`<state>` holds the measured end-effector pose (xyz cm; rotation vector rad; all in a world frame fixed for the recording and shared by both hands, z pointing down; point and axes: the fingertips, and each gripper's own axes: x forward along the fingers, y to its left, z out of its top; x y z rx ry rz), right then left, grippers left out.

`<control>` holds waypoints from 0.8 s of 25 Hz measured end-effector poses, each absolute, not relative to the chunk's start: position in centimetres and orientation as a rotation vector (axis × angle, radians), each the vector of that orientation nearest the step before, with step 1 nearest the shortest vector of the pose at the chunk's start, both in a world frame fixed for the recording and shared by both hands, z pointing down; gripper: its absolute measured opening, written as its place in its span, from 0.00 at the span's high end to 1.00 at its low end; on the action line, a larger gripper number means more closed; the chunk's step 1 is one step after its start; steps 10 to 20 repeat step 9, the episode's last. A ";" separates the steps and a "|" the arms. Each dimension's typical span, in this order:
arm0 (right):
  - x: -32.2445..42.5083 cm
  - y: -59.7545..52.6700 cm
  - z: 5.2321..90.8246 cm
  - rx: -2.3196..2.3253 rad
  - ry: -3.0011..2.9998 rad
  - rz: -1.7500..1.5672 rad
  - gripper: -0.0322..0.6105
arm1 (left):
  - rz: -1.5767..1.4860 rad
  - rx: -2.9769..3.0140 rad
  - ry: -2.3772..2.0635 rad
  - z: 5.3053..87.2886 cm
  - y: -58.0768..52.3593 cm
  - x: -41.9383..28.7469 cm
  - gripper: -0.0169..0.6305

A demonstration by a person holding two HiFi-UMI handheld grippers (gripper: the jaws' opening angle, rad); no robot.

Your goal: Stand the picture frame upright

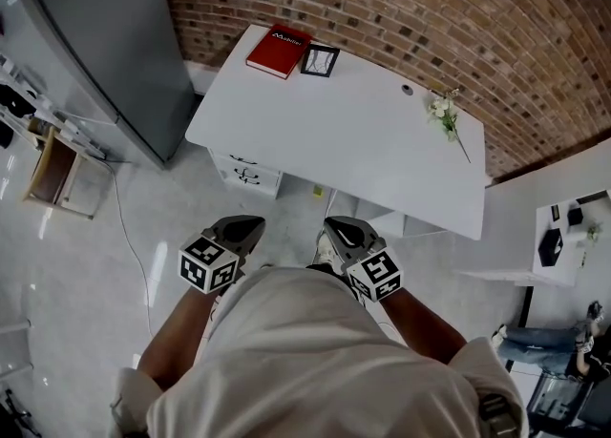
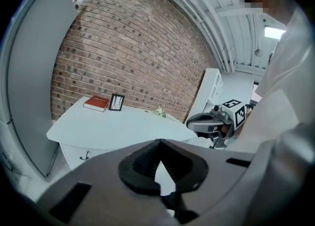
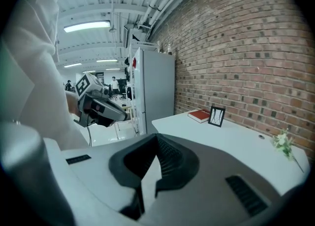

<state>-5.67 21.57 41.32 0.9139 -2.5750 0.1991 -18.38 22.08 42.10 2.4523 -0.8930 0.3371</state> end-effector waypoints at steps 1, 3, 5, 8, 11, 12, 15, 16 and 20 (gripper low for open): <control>-5.8 21.5 41.3 0.910 -2.574 0.196 0.95 | 0.334 2.449 -0.897 42.1 22.1 -18.6 0.98; -6.2 21.3 41.3 0.904 -2.572 0.193 0.95 | 0.328 2.442 -0.905 42.2 22.0 -19.1 0.98; -6.6 21.2 41.4 0.898 -2.569 0.189 0.95 | 0.321 2.436 -0.912 42.4 21.9 -19.7 0.98; -7.3 21.0 41.5 0.887 -2.566 0.183 0.95 | 0.314 2.425 -0.925 42.7 21.9 -20.6 0.98; -7.5 21.0 41.5 0.884 -2.566 0.181 0.95 | 0.312 2.422 -0.930 42.8 21.8 -21.0 0.98; -7.5 21.0 41.5 0.884 -2.566 0.181 0.95 | 0.312 2.422 -0.930 42.8 21.8 -21.0 0.98; -7.5 21.0 41.5 0.884 -2.566 0.181 0.95 | 0.312 2.422 -0.930 42.8 21.8 -21.0 0.98; -7.5 21.0 41.5 0.884 -2.566 0.181 0.95 | 0.312 2.422 -0.930 42.8 21.8 -21.0 0.98; -7.5 21.0 41.5 0.884 -2.566 0.181 0.95 | 0.312 2.422 -0.930 42.8 21.8 -21.0 0.98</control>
